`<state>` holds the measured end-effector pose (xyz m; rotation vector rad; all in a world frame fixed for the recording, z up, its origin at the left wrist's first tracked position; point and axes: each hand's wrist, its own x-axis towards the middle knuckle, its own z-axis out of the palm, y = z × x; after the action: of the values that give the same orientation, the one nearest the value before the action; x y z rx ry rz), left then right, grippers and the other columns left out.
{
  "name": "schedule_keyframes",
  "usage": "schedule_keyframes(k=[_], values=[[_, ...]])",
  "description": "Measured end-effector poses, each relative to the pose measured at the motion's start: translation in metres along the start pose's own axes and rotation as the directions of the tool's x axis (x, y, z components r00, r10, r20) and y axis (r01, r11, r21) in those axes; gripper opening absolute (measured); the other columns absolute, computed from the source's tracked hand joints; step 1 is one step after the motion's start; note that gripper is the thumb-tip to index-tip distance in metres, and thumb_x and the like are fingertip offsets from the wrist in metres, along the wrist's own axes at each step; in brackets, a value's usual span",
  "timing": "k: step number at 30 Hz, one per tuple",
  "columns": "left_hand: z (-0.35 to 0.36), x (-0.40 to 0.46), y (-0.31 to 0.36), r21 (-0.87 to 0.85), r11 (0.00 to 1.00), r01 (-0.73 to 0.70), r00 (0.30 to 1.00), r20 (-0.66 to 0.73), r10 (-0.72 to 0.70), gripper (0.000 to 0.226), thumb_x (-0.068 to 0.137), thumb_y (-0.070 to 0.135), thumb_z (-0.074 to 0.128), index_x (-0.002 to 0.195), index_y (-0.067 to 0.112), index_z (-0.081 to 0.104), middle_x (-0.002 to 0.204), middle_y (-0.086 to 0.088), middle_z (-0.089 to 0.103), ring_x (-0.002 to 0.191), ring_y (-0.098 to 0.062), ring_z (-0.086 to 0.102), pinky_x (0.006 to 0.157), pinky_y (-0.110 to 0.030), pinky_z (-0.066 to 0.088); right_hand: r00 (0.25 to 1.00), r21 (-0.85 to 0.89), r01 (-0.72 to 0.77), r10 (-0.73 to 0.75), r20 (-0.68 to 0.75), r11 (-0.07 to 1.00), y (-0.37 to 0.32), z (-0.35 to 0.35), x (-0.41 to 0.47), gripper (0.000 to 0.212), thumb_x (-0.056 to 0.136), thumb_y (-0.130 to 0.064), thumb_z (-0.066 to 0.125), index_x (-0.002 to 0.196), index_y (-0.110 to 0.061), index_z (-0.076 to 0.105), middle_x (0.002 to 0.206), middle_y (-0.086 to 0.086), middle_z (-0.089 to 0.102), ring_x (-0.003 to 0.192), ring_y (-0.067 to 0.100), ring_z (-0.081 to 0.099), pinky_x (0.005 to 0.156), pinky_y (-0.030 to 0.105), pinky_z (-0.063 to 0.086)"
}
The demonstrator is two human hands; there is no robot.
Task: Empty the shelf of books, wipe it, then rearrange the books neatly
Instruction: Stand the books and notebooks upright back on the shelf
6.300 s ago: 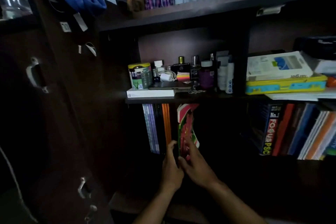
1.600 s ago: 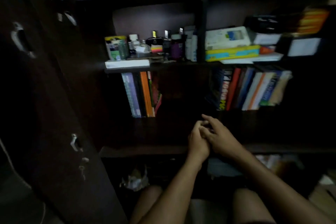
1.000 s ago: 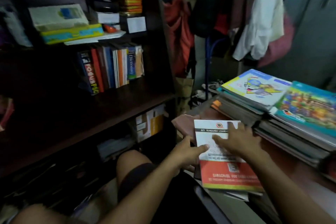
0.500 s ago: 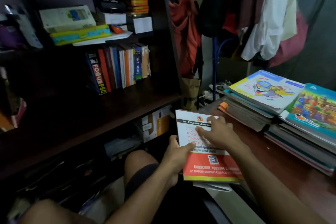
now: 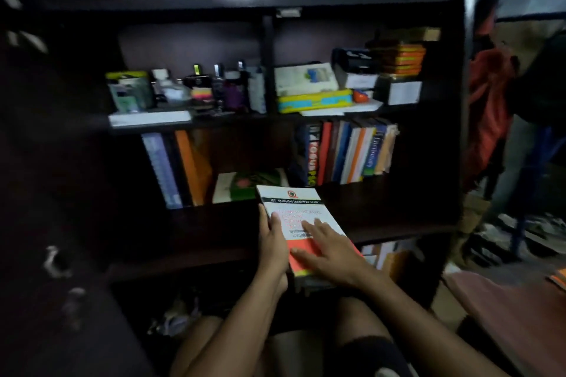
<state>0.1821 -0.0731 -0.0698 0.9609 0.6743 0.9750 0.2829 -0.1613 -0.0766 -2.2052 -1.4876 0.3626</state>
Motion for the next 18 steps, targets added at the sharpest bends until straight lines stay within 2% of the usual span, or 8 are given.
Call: schedule_keyframes(k=[2,4,6,8,10,13,16,18], values=[[-0.026,0.012,0.011,0.006,1.0,0.003,0.996,-0.092,-0.003,0.051,0.111,0.034,0.034,0.158,0.043,0.018,0.149,-0.007,0.052,0.111,-0.024,0.066,0.098,-0.047,0.053,0.998,0.011,0.037,-0.037,0.049,0.999,-0.019,0.012,0.016,0.122,0.057,-0.105,0.011,0.159,-0.039,0.011,0.169,0.0,0.003,0.155,0.016,0.004,0.124,0.05,0.008],[-0.055,0.02,0.018,0.104,0.994,0.034,0.979,-0.203,-0.012,0.055,0.11,0.037,0.036,0.16,0.038,0.014,0.151,-0.006,0.047,0.124,-0.031,0.059,0.104,-0.05,0.049,0.995,0.021,0.054,-0.055,0.082,0.998,-0.034,0.02,0.029,0.115,0.063,-0.102,0.018,0.159,-0.039,0.012,0.169,-0.001,0.003,0.155,0.016,0.003,0.124,0.05,0.006],[-0.085,0.024,0.024,0.228,0.973,0.024,0.957,-0.288,0.044,0.053,0.107,0.035,0.047,0.157,0.025,0.03,0.152,-0.006,0.047,0.13,-0.03,0.054,0.107,-0.044,0.046,0.992,0.006,0.055,-0.055,0.117,0.998,-0.043,0.028,0.041,0.097,0.08,-0.091,0.03,0.159,-0.037,0.012,0.169,0.0,0.003,0.155,0.018,0.004,0.124,0.05,0.006],[-0.115,0.028,0.032,0.265,0.964,-0.007,0.947,-0.307,0.092,0.043,0.1,0.03,0.061,0.141,0.022,0.05,0.137,-0.008,0.062,0.114,-0.027,0.065,0.098,-0.046,0.055,0.989,-0.021,0.064,-0.061,0.134,0.998,-0.051,0.037,0.055,0.086,0.089,-0.08,0.036,0.159,-0.036,0.012,0.169,0.002,0.003,0.155,0.021,0.007,0.124,0.051,0.007],[-0.14,0.024,0.044,0.272,0.962,-0.035,0.926,-0.354,0.134,0.045,0.096,0.025,0.067,0.137,0.022,0.05,0.124,-0.006,0.068,0.102,-0.025,0.07,0.089,-0.049,0.059,0.985,-0.055,0.08,-0.07,0.156,0.995,-0.06,0.045,0.07,0.084,0.091,-0.077,0.036,0.16,-0.034,0.012,0.169,0.004,0.004,0.155,0.024,0.009,0.124,0.053,0.007],[-0.172,0.012,0.066,0.317,0.941,-0.117,0.861,-0.44,0.255,0.057,0.099,0.024,0.064,0.149,0.025,0.038,0.13,-0.001,0.062,0.108,-0.024,0.066,0.091,-0.046,0.058,0.972,-0.085,0.147,-0.128,0.197,0.986,-0.085,0.058,0.091,0.079,0.095,-0.071,0.038,0.16,-0.03,0.015,0.169,0.006,0.008,0.154,0.027,0.013,0.123,0.055,0.007],[-0.196,0.005,0.088,0.447,0.872,-0.2,0.734,-0.521,0.435,0.062,0.1,0.023,0.061,0.153,0.025,0.029,0.137,-0.003,0.055,0.114,-0.024,0.061,0.092,-0.038,0.051,0.949,-0.136,0.23,-0.192,0.25,0.964,-0.116,0.077,0.108,0.073,0.098,-0.064,0.041,0.159,-0.032,0.016,0.169,0.003,0.008,0.153,0.027,0.014,0.121,0.058,0.008],[-0.204,0.003,0.094,0.538,0.81,-0.234,0.657,-0.527,0.539,0.061,0.1,0.017,0.061,0.151,0.023,0.028,0.134,-0.003,0.053,0.113,-0.023,0.058,0.09,-0.032,0.046,0.93,-0.19,0.277,-0.213,0.299,0.942,-0.129,0.094,0.114,0.076,0.094,-0.072,0.036,0.159,-0.037,0.014,0.169,-0.002,0.004,0.155,0.03,0.006,0.119,0.064,0.001]])
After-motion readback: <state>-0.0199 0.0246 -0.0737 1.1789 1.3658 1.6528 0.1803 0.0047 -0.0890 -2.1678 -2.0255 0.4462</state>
